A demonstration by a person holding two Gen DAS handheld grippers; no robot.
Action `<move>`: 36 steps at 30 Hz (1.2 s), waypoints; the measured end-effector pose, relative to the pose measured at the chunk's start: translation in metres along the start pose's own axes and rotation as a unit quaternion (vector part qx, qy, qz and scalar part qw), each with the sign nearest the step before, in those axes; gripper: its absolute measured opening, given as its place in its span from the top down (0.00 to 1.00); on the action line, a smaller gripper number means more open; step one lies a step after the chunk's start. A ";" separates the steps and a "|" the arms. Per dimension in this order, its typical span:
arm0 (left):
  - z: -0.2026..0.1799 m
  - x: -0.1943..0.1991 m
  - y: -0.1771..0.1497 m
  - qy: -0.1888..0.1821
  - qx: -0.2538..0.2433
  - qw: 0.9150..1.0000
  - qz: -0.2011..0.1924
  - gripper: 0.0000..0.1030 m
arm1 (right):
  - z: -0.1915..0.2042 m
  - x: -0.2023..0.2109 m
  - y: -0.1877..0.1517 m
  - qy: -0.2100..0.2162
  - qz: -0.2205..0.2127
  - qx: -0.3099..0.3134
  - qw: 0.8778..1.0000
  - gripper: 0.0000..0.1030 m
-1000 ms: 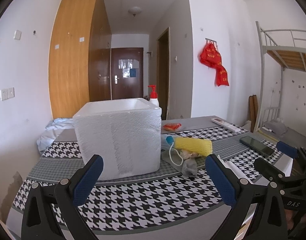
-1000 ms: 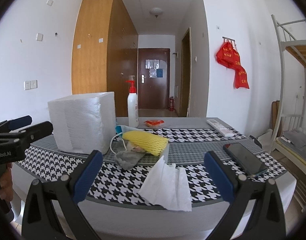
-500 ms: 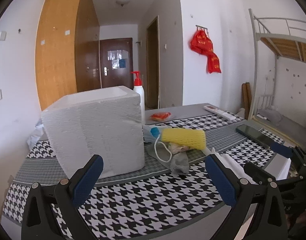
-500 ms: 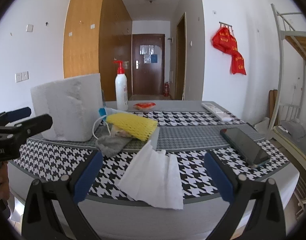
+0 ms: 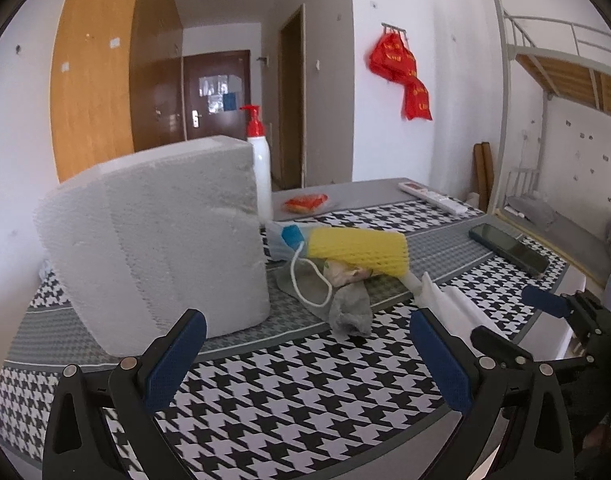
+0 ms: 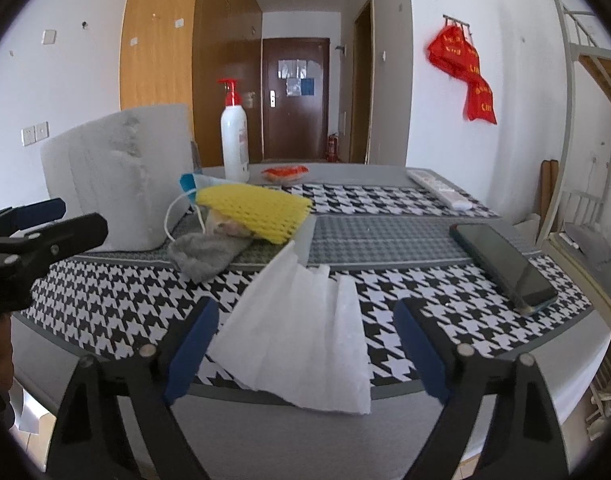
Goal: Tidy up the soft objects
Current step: 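Move the right tool to the white tissue sheet and close on it, then close the left tool on the grey cloth while the right tool holds the tissue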
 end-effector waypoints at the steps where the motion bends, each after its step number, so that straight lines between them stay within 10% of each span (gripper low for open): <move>1: -0.001 -0.001 0.000 -0.002 -0.002 1.000 0.000 0.01 | 0.000 -0.002 -0.001 0.000 0.003 -0.001 1.000 0.14; 17: -0.008 -0.014 -0.003 -0.003 -0.013 1.000 0.018 0.01 | -0.006 -0.027 -0.019 0.000 0.057 -0.001 0.998 0.30; 31: -0.019 -0.022 -0.004 -0.003 -0.023 0.999 0.028 0.01 | -0.007 -0.026 -0.024 0.025 0.069 0.000 0.997 0.88; 36: -0.022 -0.024 -0.005 -0.003 -0.026 0.999 0.030 0.01 | -0.014 -0.018 -0.017 0.039 0.055 -0.018 0.998 0.92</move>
Point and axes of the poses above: each gripper's, at about its wrist camera, not at the fingertips, and x roughly against the way its jaws point, z to its left, y to its top, the point moved 8 cm from there along -x, roughly the way its jaws point, and after that the axes turned 7 degrees about y, right-handed, at the moved point
